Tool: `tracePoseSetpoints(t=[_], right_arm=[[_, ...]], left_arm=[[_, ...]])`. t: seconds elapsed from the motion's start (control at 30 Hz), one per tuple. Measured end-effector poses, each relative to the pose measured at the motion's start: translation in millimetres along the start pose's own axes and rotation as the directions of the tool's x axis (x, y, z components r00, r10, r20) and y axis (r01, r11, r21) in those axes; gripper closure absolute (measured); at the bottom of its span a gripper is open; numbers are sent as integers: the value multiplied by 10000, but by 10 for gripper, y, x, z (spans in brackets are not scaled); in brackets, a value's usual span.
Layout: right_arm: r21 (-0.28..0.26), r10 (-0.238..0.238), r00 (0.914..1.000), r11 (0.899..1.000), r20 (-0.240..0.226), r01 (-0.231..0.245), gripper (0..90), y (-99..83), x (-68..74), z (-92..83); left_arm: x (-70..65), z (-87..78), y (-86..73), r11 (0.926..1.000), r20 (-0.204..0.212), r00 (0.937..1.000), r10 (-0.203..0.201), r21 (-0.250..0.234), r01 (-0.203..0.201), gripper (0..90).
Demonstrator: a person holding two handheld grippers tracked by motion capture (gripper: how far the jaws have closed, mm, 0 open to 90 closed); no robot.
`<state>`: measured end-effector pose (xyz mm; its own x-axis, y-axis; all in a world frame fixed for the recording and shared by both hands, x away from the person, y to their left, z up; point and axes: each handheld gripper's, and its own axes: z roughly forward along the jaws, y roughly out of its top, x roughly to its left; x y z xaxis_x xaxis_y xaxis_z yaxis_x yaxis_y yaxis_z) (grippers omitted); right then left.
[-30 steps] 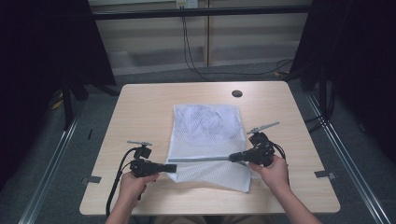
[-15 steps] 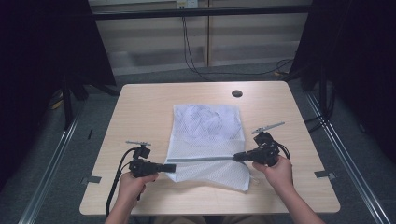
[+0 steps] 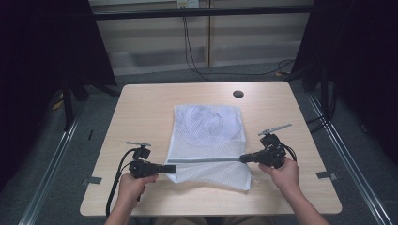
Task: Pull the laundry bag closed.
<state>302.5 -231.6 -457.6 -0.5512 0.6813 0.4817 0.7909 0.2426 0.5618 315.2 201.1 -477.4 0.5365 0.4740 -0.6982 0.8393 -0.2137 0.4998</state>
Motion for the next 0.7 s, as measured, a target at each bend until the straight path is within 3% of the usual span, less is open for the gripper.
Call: tracePoseSetpoints(t=[0.7], right_arm=[[-170,179,9994,9997,284,-174,871,-122,-115,-145]], left_arm=[[-5,20,-2,9999,-88,9999,68,107,-67,888]])
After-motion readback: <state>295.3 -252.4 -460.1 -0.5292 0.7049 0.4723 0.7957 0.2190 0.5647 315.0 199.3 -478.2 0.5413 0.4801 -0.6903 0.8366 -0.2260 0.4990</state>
